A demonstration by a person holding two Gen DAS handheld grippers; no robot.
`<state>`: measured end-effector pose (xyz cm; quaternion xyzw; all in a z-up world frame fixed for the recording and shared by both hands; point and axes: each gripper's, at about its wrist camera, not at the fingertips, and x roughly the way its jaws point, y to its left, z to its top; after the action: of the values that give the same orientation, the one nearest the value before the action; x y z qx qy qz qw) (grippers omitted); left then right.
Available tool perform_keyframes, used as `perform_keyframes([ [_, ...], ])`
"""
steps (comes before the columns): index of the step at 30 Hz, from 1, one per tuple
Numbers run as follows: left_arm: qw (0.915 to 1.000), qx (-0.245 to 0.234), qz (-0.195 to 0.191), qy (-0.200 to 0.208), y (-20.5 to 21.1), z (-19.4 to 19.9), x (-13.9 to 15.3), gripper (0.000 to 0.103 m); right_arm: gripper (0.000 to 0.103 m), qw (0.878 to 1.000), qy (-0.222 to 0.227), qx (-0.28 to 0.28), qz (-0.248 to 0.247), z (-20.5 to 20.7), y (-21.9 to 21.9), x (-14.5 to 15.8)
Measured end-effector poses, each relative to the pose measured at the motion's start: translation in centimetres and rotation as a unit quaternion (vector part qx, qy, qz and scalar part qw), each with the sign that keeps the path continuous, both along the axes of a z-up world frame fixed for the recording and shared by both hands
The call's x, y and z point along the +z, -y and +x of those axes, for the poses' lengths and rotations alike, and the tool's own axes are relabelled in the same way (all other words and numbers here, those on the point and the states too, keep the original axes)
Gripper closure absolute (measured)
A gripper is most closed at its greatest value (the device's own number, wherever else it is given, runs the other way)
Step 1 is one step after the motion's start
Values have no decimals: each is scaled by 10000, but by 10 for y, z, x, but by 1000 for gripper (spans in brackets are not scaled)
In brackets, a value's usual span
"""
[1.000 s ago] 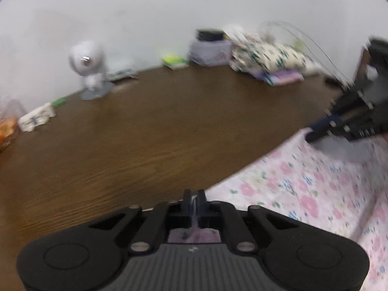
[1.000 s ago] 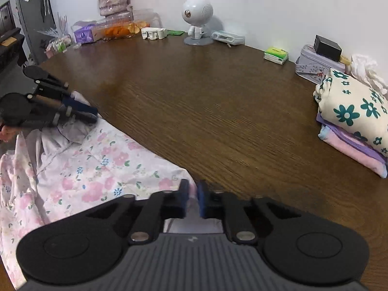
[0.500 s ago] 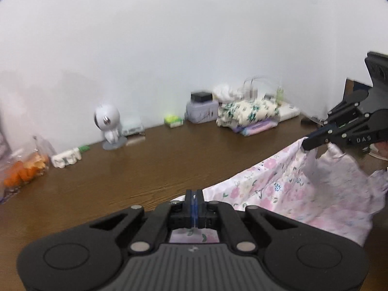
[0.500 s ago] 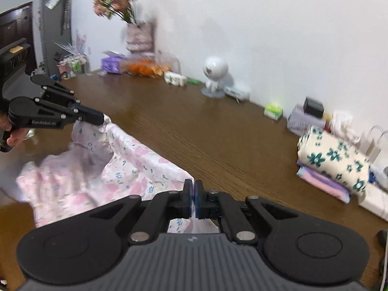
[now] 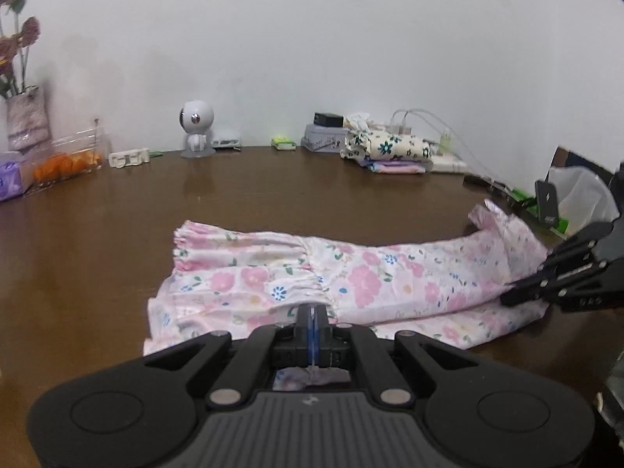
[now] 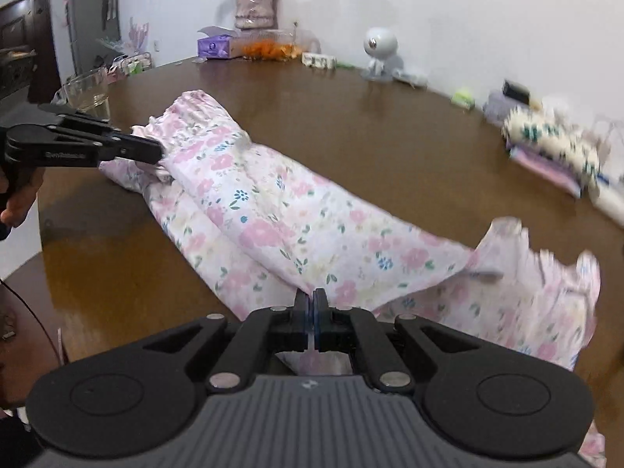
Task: Fold clothes
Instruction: 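Release the folded dress with both grippers and straighten the long strip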
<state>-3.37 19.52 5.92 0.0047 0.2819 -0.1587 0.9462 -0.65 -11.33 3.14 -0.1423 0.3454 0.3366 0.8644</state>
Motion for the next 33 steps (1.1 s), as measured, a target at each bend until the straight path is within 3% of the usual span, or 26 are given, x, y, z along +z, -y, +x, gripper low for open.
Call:
perform_keyframes([
  [3,9995,-151,-281,17,-3,-19,13,102,101,9999,59,-68,132,-8,8,4],
  [4,9993,-216,-321,-16,-3,-21,17,95,100,9998,51,-57,194,-9,10,5],
  [6,9993,-223,-286,-15,-2,-25,27,93,96,9997,-98,-9,241,-11,11,2],
  [10,9983,-103,-552,143,8,1,43,87,95,9999,-1,13,162,-16,5,-9],
  [14,9994,21,-189,-289,39,51,16,87,95,9997,46,-15,225,-24,6,-10],
  [16,9975,29,-16,-706,45,59,-2,87,95,9996,45,-82,257,-28,13,-7],
  [18,9962,77,-48,-863,42,54,-15,87,95,9984,110,-254,493,-34,28,3],
  [23,9972,233,-175,-685,32,37,-22,86,95,9890,383,-876,1130,-7,45,29],
  [28,9972,299,-161,-668,35,31,-21,86,95,9967,30,-291,751,12,1,3],
  [33,9977,344,-148,-561,40,30,-21,86,92,9969,-78,-682,381,-8,27,-12],
])
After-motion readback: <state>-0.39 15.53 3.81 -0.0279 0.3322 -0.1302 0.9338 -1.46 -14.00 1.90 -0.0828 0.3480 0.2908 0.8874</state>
